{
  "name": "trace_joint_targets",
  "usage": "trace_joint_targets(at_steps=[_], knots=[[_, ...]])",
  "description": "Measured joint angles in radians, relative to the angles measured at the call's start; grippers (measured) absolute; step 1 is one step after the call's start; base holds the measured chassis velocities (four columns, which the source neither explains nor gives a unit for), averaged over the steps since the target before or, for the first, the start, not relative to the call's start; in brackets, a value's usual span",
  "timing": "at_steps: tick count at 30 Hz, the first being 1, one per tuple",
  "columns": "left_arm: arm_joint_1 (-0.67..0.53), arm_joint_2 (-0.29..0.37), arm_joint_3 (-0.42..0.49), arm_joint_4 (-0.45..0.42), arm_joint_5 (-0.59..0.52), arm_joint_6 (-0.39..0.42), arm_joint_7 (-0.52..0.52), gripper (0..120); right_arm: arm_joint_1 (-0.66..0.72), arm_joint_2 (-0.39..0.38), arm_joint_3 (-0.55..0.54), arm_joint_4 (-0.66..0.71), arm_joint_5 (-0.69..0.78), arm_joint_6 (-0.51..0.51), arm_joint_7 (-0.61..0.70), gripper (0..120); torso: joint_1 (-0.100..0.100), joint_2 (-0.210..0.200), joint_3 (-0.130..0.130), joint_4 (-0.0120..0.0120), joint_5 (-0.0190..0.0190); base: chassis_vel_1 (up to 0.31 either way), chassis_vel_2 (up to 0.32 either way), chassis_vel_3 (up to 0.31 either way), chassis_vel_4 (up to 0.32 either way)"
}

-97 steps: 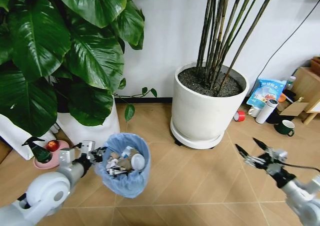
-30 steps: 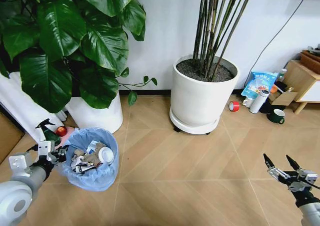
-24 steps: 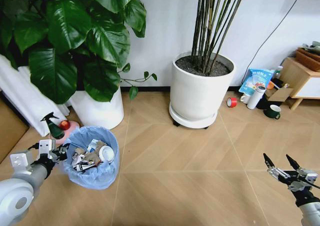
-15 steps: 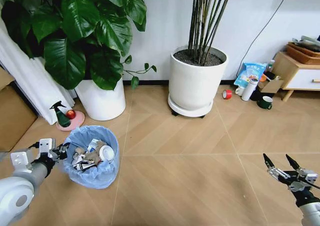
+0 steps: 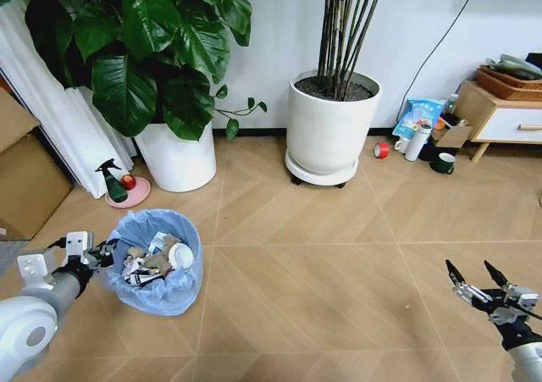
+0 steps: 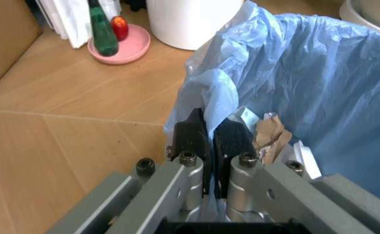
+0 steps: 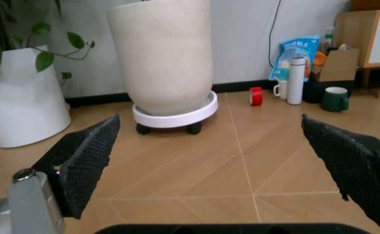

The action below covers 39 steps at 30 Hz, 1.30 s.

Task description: Pick up the trash bin and place the garbage on the floor into it.

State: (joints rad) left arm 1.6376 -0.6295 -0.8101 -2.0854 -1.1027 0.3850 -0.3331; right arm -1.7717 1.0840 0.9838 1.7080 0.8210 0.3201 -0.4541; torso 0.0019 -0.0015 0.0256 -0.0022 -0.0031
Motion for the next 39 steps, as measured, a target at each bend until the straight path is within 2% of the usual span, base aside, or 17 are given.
trace_joint_targets(at_steps=[27, 39], knots=[[-0.01, 0.003, 0.002, -0.008, -0.008, 0.004, -0.007, 0, -0.013, 0.001, 0.011, 0.01, 0.004, 0.007, -0.021, 100, 0.0, 0.0, 0.0, -0.0001, 0.0004, 0.184, -0.116, -0.188, 0.119], [-0.006, -0.003, -0.001, -0.008, -0.006, 0.005, -0.006, 0, -0.016, 0.007, 0.011, 0.013, 0.006, 0.01, -0.025, 100, 0.0, 0.0, 0.0, 0.0, -0.0004, 0.239, -0.2, -0.248, 0.205]])
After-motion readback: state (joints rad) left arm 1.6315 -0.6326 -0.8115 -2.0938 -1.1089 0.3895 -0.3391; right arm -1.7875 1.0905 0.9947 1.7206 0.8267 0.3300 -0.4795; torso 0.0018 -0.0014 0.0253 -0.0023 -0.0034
